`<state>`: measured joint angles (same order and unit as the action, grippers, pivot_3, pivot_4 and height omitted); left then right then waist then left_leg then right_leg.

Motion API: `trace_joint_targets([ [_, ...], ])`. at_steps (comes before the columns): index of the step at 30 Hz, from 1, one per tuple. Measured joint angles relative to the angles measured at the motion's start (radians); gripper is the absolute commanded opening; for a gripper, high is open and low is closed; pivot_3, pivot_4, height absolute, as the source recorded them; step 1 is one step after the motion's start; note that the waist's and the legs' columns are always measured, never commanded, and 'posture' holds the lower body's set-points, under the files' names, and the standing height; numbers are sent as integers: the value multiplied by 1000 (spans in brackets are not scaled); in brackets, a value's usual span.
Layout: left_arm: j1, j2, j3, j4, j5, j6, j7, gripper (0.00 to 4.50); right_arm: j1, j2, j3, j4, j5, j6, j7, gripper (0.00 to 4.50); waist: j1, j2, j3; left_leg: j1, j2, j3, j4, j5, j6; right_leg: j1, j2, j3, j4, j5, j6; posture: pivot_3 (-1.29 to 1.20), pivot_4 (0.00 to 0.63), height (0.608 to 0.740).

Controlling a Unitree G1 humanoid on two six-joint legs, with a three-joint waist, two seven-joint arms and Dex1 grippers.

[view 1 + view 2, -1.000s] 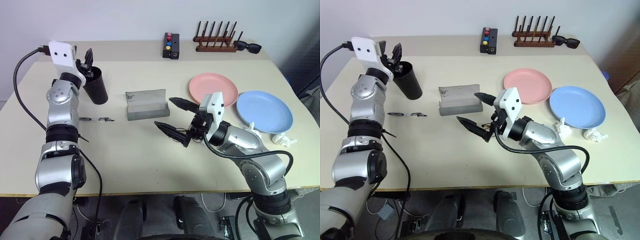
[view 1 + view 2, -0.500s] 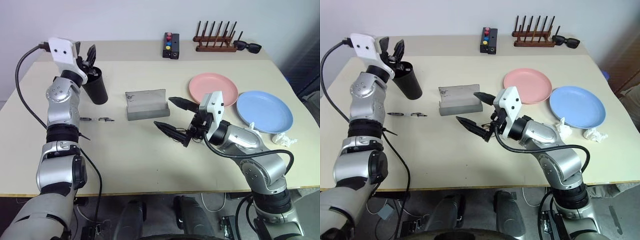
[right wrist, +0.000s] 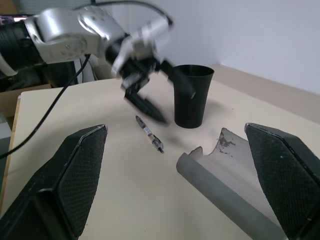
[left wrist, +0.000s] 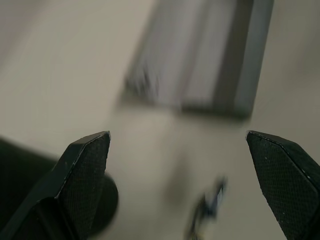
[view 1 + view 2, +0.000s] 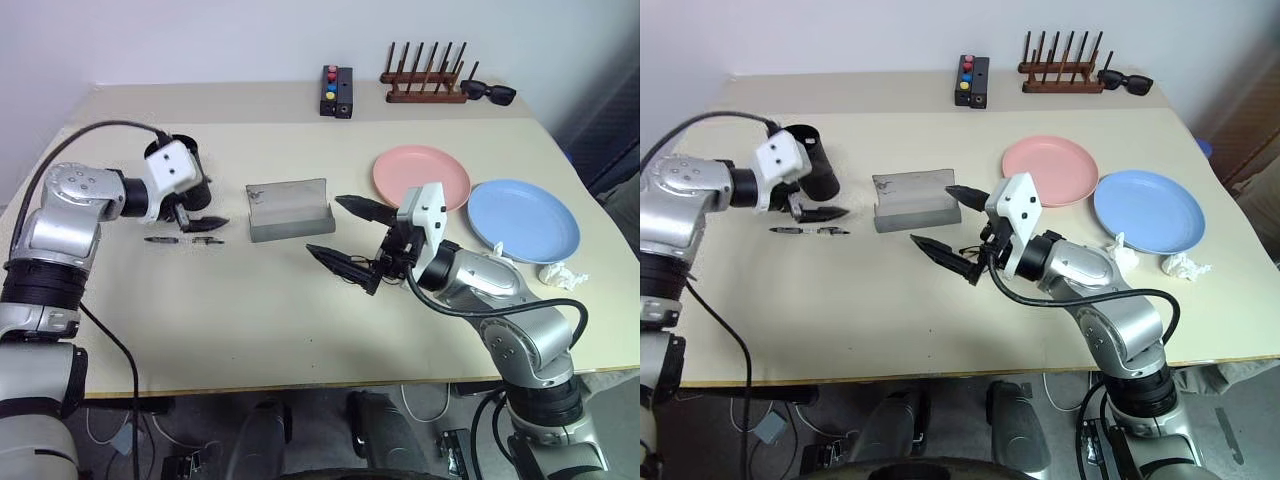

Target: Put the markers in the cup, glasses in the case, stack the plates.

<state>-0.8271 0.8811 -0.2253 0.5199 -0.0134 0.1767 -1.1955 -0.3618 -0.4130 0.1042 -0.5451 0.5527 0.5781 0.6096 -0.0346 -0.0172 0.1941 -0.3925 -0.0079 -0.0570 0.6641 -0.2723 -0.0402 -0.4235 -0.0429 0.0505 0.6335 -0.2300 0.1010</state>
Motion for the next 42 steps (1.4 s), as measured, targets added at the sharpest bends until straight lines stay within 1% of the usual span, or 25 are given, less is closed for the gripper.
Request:
trace_joint_targets([
  [2,-14,0,-39,47,45,-19,-32,4425,0,0,1,1,-1,0,1,4500,-2,0,0,0,0,0,0,0,0,0,0,0,0,0,0,0,150,735],
  [5,-46,0,-114,145,150,-82,-46,4425,-1,1,6,1,-3,0,2,4500,-3,0,0,0,0,0,0,0,0,-1,0,0,0,0,0,0,150,735],
  [9,-96,-21,-124,272,187,-163,-82,4425,-1,1,7,1,-10,-1,2,4500,-4,0,0,0,0,0,0,0,0,-1,0,0,0,0,0,0,150,735],
  [10,-108,-29,-124,297,191,-171,-87,4208,0,1,7,1,-11,-1,2,4500,-4,0,0,0,0,0,0,0,0,-1,0,0,0,0,0,0,150,735],
  [12,-131,-45,-124,345,200,-189,-96,3642,0,1,8,1,-14,-1,1,4500,-2,0,0,0,0,0,0,0,0,-1,0,0,0,0,0,0,150,735],
  [15,-149,-60,-125,398,210,-218,-110,2164,0,1,8,1,-19,-1,-2,4500,-2,0,0,0,0,0,0,0,0,-1,0,0,1,0,0,0,150,735],
  [19,-150,-63,-123,414,221,-235,-119,189,2,1,8,1,-19,-1,-3,4500,-4,0,0,1,0,0,0,0,0,-1,0,0,2,0,0,0,150,735],
  [20,-150,-63,-119,415,222,-235,-118,86,3,1,8,1,-19,-1,-3,4500,-4,0,0,1,0,0,0,0,0,-1,0,0,3,0,0,0,150,735],
  [25,-127,-56,-91,391,217,-243,-112,86,9,0,8,1,-19,-1,-3,4500,-4,0,0,1,0,0,0,0,0,-1,-1,0,2,0,0,0,150,735],
  [28,-79,-51,-45,317,169,-205,-151,86,9,0,8,1,-19,-1,-3,4500,-5,0,0,0,1,0,0,0,0,-1,-1,0,2,0,0,0,150,735],
  [32,-1,-32,70,84,9,-56,-230,86,8,-1,7,1,-18,-1,3,4500,-4,-1,0,-1,2,-1,0,0,0,-1,-1,0,2,0,0,0,150,735],
  [35,10,-31,160,-65,-111,73,-233,86,7,-1,7,1,-18,-1,6,4500,-5,-1,1,-1,3,-1,1,0,0,-1,-1,0,2,0,0,0,150,735],
  [36,1,-44,212,-116,-160,113,-202,86,7,-2,7,1,-18,-1,9,4500,-4,-1,1,-1,3,-1,1,0,0,-1,-1,0,2,0,0,0,150,735],
  [38,-42,-85,279,-151,-206,136,-113,86,6,-2,7,2,-18,-1,15,4500,-1,-1,1,-1,2,-1,1,0,0,-1,-1,0,2,0,0,0,150,735],
  [40,-120,-140,334,-145,-219,146,30,86,-3,-1,9,3,-18,0,21,4500,1,-1,1,0,1,-1,2,0,0,-1,-1,0,2,0,1,0,150,735],
  [42,-173,-164,369,-122,-217,133,138,86,-7,-1,9,4,-18,0,25,4500,-1,-1,1,0,1,-1,2,0,0,-1,-1,0,2,0,1,0,150,735],
])
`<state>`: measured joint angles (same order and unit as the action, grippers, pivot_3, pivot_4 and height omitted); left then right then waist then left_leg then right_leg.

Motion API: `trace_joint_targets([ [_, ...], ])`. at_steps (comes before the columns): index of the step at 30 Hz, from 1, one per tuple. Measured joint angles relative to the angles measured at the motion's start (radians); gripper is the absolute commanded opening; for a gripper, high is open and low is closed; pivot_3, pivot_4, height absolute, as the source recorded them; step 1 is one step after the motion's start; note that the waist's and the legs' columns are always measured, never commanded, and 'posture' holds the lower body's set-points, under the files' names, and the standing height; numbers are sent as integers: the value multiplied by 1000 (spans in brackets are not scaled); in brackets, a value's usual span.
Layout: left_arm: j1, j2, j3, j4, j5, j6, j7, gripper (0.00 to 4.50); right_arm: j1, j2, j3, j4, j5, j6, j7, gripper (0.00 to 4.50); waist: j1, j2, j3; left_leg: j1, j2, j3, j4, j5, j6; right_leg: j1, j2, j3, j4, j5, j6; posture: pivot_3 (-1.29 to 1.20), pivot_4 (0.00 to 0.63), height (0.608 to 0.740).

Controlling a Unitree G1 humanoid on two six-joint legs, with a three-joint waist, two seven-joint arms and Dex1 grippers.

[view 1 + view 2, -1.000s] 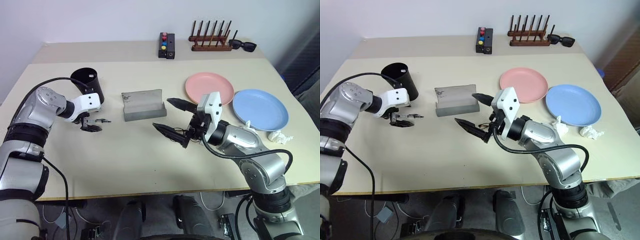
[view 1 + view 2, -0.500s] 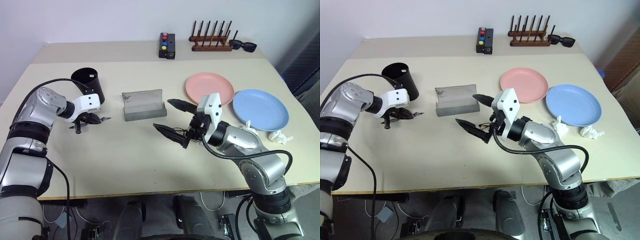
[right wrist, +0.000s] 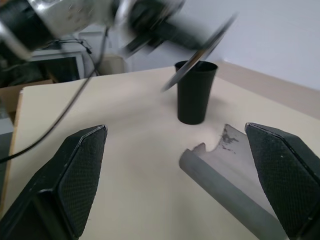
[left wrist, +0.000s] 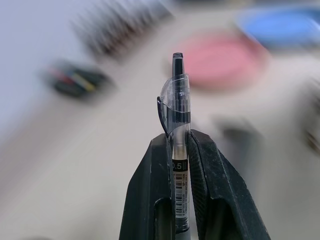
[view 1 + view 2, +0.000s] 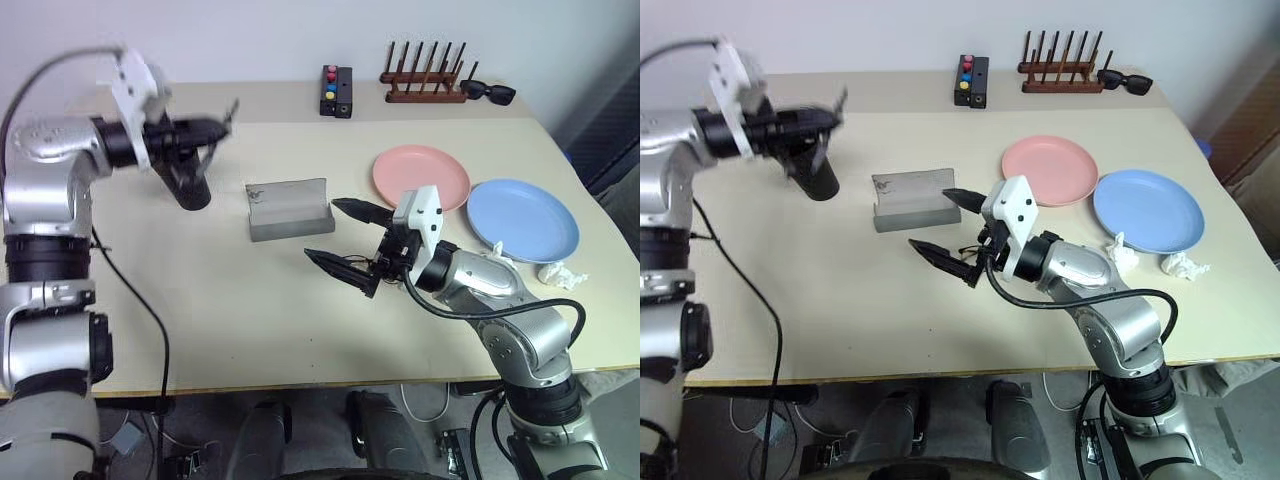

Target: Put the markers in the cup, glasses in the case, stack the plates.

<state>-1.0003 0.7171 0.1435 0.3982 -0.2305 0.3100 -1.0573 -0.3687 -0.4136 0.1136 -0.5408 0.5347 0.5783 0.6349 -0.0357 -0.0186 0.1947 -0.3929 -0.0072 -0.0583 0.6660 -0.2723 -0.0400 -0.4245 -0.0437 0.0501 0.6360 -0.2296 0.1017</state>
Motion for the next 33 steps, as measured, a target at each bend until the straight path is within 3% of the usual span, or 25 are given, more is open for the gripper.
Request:
trace_joint_targets([
  [8,-102,-37,75,252,39,-147,357,86,-2,-4,-1,4,0,4,8,4500,-6,0,0,1,0,0,-1,0,0,-1,0,0,1,0,0,0,150,735],
  [16,-91,-53,75,391,52,-247,453,86,-2,-4,-1,4,0,4,8,4500,1,0,0,0,-2,0,-1,0,0,0,-1,0,1,0,0,0,150,735],
  [25,-43,-74,77,396,40,-247,460,86,-2,-3,-1,4,-1,4,8,4500,-4,0,0,0,-2,0,-1,0,0,0,-1,0,1,0,0,0,150,735],
  [29,-2,-77,79,376,23,-227,465,1624,-2,-3,-1,4,-1,4,9,4500,-5,0,0,0,-2,0,-1,0,0,0,-1,0,1,0,0,0,150,735],
  [31,7,-79,79,370,22,-224,474,2734,-2,-3,-1,5,-1,4,10,4500,-5,0,0,0,-2,0,-1,0,0,0,-1,0,1,0,0,0,150,735],
  [32,7,-80,79,367,22,-220,478,3110,-3,-3,-1,6,-1,4,10,4500,-4,0,0,0,-2,0,-1,0,0,-1,-1,0,1,0,0,0,150,735],
  [33,7,-80,79,362,22,-216,480,3110,-5,-3,-1,7,-1,4,11,4500,-4,0,0,0,-2,0,-1,0,0,0,-1,0,1,0,0,0,150,735],
])
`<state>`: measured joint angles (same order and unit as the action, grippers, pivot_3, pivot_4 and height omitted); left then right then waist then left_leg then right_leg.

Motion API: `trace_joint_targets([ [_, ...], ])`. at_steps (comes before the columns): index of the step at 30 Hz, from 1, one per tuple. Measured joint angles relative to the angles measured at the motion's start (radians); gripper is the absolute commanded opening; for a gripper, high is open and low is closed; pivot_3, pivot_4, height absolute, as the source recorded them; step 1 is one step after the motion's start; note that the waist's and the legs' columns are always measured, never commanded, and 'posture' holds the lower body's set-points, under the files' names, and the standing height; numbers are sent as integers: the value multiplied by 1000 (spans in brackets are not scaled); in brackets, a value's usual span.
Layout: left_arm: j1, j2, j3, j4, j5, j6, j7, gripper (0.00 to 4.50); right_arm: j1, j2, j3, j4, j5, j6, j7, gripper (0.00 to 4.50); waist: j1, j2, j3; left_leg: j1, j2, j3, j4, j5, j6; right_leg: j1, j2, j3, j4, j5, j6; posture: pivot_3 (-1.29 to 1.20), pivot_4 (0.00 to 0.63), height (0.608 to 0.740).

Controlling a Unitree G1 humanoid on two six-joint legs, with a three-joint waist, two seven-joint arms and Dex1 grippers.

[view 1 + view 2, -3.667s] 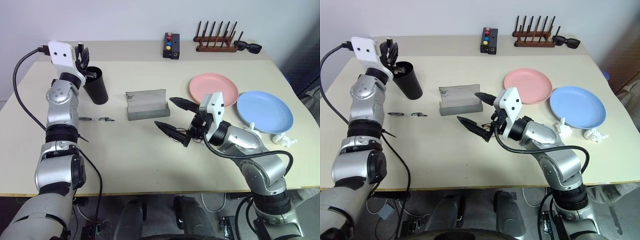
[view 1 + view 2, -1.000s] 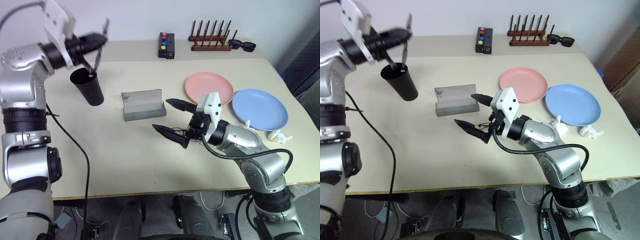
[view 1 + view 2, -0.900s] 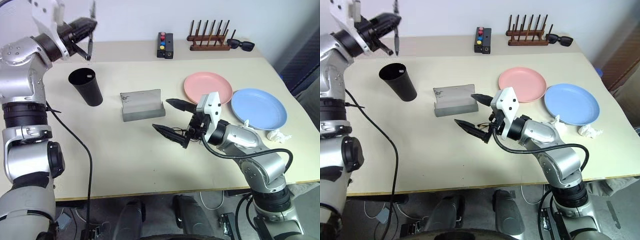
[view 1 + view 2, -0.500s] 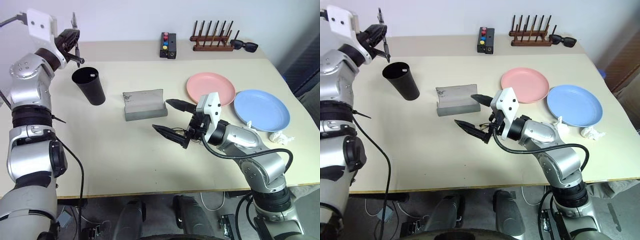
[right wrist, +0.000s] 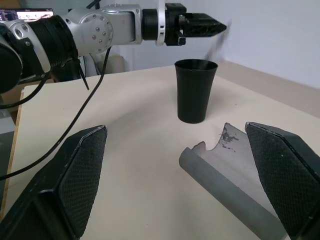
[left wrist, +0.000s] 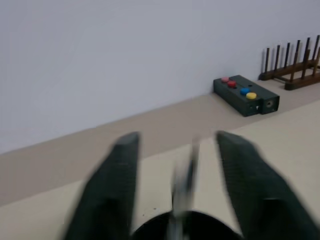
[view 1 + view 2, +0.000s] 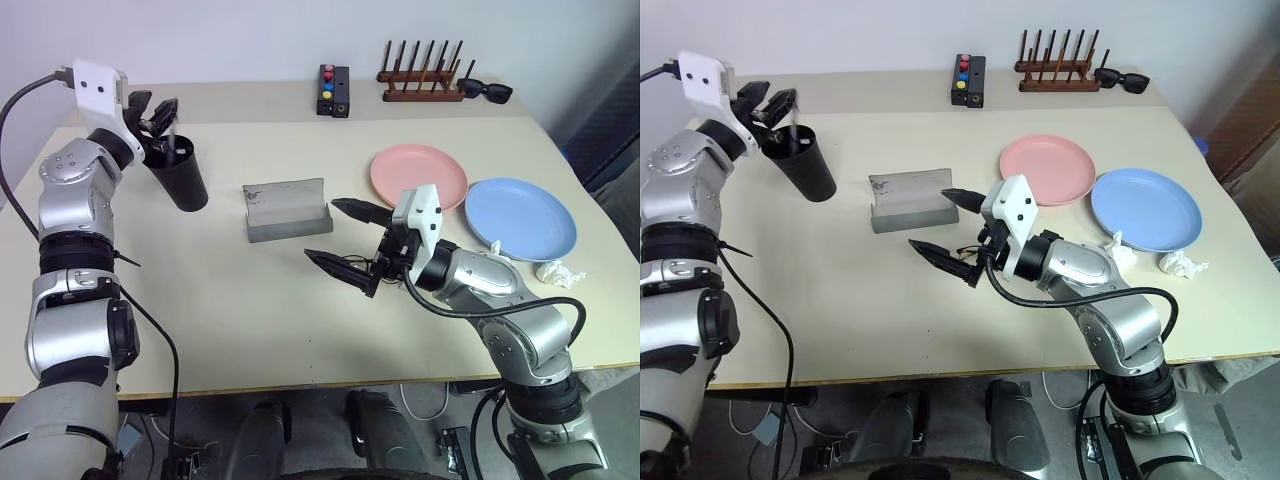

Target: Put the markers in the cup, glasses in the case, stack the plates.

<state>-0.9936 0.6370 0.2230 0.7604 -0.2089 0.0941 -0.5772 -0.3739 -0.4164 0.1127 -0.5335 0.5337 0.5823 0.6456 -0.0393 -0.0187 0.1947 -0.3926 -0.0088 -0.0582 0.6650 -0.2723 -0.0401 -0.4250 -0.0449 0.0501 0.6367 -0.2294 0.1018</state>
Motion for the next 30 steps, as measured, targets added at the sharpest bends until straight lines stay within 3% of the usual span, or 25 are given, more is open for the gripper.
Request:
trace_joint_targets([
  [18,44,-7,13,-163,-61,80,-15,3110,-21,8,-5,11,1,-9,-2,4500,-1,0,0,0,0,0,0,0,0,0,0,0,0,0,0,0,150,735],
  [25,256,53,17,-501,-160,223,-162,3110,-25,-11,-46,18,1,-12,-4,4500,-3,0,0,0,2,0,0,0,0,0,0,0,0,0,0,0,150,735],
  [30,475,105,-43,-751,-196,360,-247,3110,-12,-84,-102,51,0,-21,21,4500,1,0,0,0,2,0,0,0,0,0,0,1,0,0,0,0,150,735],
])
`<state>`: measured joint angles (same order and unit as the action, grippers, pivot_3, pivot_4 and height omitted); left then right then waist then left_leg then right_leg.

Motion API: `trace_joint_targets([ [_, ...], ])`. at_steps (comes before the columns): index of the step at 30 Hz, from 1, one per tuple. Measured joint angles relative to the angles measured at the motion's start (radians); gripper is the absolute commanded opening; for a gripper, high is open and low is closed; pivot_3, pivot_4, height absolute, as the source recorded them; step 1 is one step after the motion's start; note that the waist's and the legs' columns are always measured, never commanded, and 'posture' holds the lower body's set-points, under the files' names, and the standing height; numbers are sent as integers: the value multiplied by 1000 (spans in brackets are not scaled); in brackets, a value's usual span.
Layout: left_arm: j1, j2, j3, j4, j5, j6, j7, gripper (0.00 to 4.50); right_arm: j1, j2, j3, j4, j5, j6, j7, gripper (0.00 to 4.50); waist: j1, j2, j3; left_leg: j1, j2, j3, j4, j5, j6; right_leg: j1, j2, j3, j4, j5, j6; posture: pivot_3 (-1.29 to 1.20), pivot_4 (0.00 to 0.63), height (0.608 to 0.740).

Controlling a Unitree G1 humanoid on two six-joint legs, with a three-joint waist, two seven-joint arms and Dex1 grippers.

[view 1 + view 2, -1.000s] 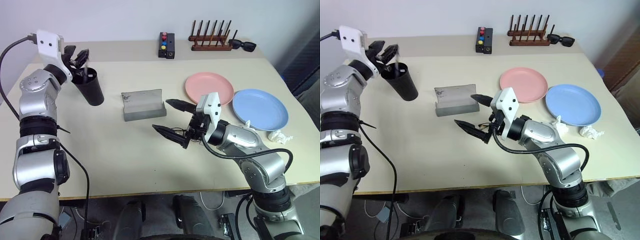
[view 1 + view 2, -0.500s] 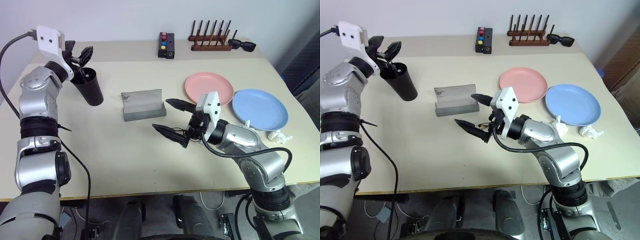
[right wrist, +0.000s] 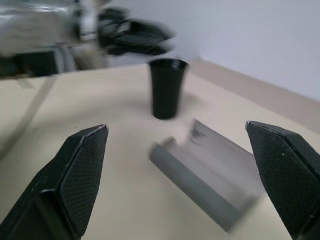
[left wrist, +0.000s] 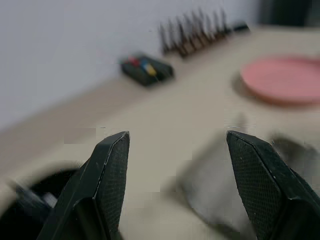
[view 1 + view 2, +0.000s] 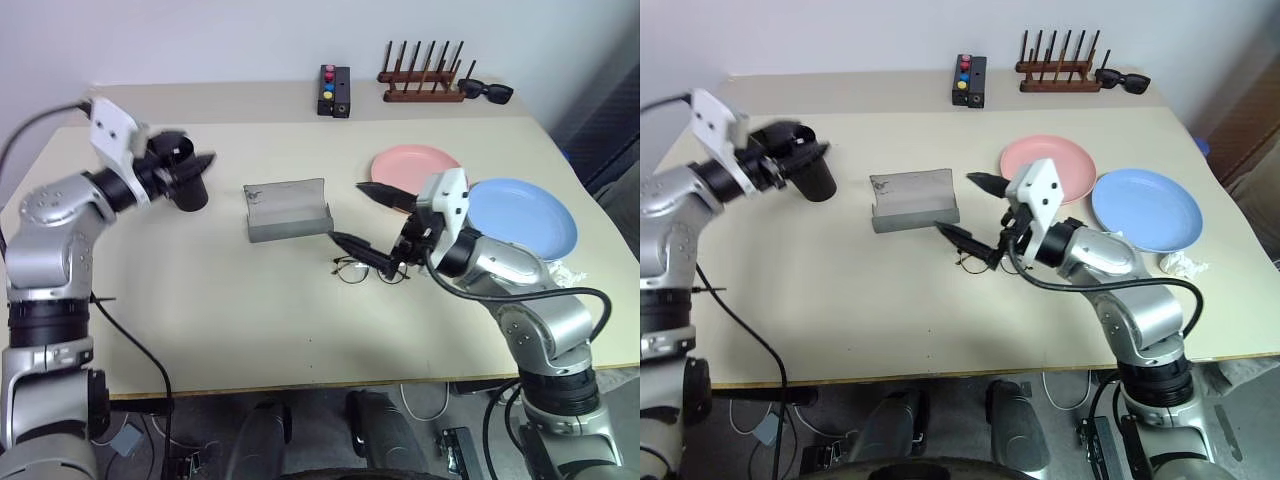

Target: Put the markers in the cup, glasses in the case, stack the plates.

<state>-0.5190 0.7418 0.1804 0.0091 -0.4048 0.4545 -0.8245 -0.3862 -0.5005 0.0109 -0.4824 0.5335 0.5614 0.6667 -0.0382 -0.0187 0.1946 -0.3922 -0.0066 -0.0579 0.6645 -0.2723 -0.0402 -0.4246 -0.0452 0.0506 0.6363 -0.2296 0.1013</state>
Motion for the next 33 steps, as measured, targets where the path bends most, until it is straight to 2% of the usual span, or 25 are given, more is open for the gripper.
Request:
trace_joint_targets([
  [2,45,12,-43,-47,1,21,-34,3110,4,-17,-3,1,0,-2,9,4500,1,0,0,0,0,0,0,0,0,0,1,0,0,0,0,0,150,735],
  [5,45,7,-113,-62,4,47,-70,3961,20,-36,-16,2,-3,-5,14,4500,6,0,0,0,0,0,0,0,0,0,1,0,-1,0,0,0,150,735],
  [6,33,1,-131,-59,6,50,-74,4445,26,-41,-17,3,-7,-5,14,4500,7,0,0,0,-1,1,0,0,0,0,1,0,-1,0,0,0,150,735],
  [10,-33,-11,-251,2,83,6,-134,4481,63,-69,-14,-1,-40,-6,8,4500,16,0,0,0,-1,2,0,0,0,0,1,0,-2,0,0,0,150,735],
  [14,-137,-70,-389,178,186,-48,-198,4481,92,-68,-3,-17,-51,-6,-7,4500,22,0,0,0,-1,2,1,0,0,0,2,0,-2,0,0,0,150,735],
  [22,-315,-186,-500,463,332,-126,-242,4481,128,-64,4,-67,-58,-1,-51,4500,23,0,0,-1,-2,2,1,0,0,0,1,0,-2,0,0,0,150,735],
  [25,-329,-202,-522,508,373,-156,-252,3668,136,-59,5,-74,-58,0,-66,4500,17,0,0,-1,-1,2,1,0,0,0,2,0,-2,0,0,0,150,735],
  [30,-329,-202,-519,519,389,-166,-268,1150,139,-45,15,-75,-58,0,-80,4500,21,0,0,-1,-1,1,1,0,0,0,2,0,-2,0,0,0,150,735],
  [33,-326,-197,-517,510,394,-167,-275,1150,139,-35,24,-75,-58,-1,-81,4500,22,0,0,-1,-1,1,1,0,0,0,1,0,-2,0,0,0,150,735],
])
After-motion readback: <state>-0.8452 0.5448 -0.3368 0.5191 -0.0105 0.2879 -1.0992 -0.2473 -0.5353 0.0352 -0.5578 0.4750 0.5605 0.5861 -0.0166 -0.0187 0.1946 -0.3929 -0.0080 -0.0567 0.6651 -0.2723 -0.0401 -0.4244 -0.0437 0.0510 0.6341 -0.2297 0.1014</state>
